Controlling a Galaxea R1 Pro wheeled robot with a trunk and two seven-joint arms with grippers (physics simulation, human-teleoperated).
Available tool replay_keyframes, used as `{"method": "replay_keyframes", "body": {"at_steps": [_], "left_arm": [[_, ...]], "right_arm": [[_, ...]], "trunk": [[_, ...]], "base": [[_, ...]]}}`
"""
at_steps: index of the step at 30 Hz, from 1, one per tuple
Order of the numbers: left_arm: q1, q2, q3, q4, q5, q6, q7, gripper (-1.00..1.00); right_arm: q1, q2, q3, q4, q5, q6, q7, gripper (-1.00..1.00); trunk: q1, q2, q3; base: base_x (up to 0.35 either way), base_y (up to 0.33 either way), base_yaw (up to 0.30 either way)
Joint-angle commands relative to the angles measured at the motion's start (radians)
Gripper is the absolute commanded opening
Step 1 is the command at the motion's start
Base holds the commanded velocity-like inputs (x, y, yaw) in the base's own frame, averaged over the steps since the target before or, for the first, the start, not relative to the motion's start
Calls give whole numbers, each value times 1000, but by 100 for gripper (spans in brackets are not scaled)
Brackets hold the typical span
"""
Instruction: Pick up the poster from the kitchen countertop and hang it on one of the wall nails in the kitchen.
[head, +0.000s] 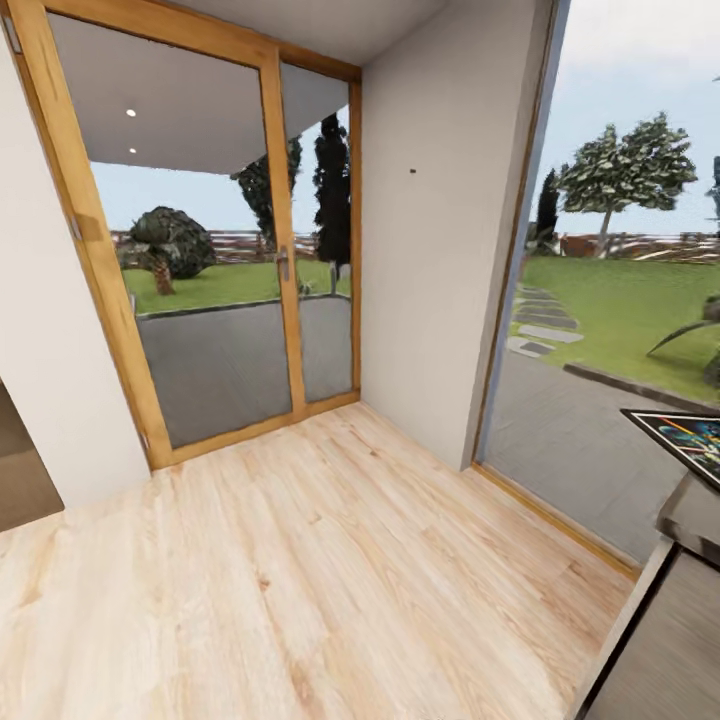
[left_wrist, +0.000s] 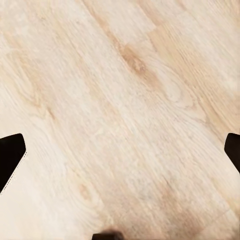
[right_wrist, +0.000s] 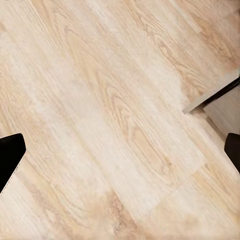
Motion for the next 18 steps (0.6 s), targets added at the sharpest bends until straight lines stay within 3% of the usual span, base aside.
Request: {"method": "replay_keyframes", "body": {"at_steps": [1, 7, 18], "left_arm": [[0, 0, 1, -1, 0, 0, 0, 100], [0, 0, 2, -1, 0, 0, 0, 100], [0, 0, 2, -1, 0, 0, -1, 100]], "right_arm": [[0, 0, -1, 1, 0, -3, -1, 100], [0, 0, -1, 1, 0, -3, -1, 100], [0, 0, 0, 1, 0, -3, -1, 100]], "trunk": [[0, 0, -1], [0, 0, -1], [0, 0, -1]], "base": [[170, 167, -49], [218, 217, -120], [240, 240, -274]]}}
